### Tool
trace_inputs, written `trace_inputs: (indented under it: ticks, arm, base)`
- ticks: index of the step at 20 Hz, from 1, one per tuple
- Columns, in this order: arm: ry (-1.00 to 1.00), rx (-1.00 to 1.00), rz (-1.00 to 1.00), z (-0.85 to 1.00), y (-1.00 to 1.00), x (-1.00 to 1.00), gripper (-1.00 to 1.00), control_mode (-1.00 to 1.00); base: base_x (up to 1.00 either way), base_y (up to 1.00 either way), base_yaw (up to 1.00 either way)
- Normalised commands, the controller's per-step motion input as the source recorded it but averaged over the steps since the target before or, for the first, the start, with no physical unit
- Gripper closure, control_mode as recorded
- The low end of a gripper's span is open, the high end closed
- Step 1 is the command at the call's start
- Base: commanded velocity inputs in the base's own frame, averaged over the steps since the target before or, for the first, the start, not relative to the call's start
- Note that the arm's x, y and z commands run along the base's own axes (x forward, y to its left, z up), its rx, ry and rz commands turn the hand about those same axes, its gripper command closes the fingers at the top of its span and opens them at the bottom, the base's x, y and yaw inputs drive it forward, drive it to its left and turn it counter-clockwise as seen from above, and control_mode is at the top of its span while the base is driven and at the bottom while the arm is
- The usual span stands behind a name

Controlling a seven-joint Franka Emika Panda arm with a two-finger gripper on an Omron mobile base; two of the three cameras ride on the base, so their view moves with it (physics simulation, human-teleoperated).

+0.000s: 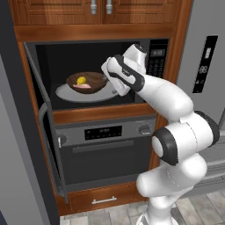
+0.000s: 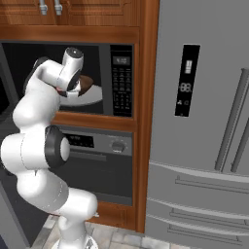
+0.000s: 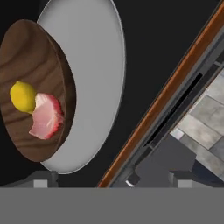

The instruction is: The microwave is finished heating the steak and lemon. Take the bowl containing the food and place it on the dining counter.

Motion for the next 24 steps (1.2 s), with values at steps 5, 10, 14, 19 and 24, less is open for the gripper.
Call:
trace_inputs:
  ticks: [5,10,14,19,24]
  arm:
    - [0.02,0.00,0.00,-0.29,0.12,0.50,-1.00,-1.00]
    - [0.00,0.00,0.00,-0.23,0.09,0.50,-1.00,-1.00]
    - [0.03,0.00,0.00,-0.19,0.02,0.38,-1.00,-1.00]
    - [0.03,0.00,0.00,-0.16,0.06,0.39,-1.00,-1.00]
    - [0.02,0.00,0.00,-0.14,0.07,0.35,-1.00,-1.00]
  base:
    - [0.00,0.00,0.00]
    - [0.00,0.00,0.00]
    - [0.00,0.00,0.00]
    - [0.00,0.00,0.00]
    - [0.00,0.00,0.00]
